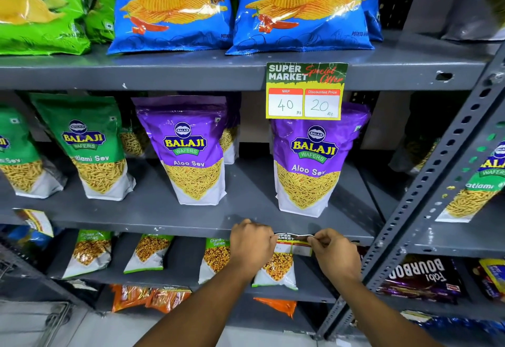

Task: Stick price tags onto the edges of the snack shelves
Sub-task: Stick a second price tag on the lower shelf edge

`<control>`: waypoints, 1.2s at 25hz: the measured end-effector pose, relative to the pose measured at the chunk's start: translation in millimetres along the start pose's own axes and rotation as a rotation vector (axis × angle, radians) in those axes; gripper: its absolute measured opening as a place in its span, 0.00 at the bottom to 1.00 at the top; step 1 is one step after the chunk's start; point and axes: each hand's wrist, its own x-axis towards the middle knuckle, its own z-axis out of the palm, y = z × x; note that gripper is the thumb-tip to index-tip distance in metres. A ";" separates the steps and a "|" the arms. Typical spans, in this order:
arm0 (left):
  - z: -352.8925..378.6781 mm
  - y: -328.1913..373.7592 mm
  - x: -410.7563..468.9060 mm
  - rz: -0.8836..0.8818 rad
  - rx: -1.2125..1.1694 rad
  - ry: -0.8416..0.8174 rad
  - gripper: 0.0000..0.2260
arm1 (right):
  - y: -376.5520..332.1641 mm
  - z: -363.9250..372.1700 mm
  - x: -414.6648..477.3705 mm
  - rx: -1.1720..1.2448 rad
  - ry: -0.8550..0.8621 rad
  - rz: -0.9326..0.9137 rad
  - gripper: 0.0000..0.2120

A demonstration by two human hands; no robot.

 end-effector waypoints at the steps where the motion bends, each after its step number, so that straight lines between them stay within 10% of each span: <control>1: -3.9 0.8 1.8 -0.015 0.009 0.002 0.15 | -2.5 -1.7 -0.1 -0.052 0.007 -0.004 0.12; 13: -7.9 -30.4 -12.6 -0.033 -0.079 0.183 0.08 | 2.5 -22.9 -1.2 -0.292 0.076 -0.253 0.09; 17: -5.1 -65.1 -30.9 0.014 0.017 0.230 0.22 | -11.7 -20.0 -4.9 -0.377 0.157 -0.493 0.19; 30: -16.6 -216.8 -113.4 -0.303 0.077 0.166 0.25 | -114.4 70.4 -32.7 -0.654 0.006 -0.860 0.28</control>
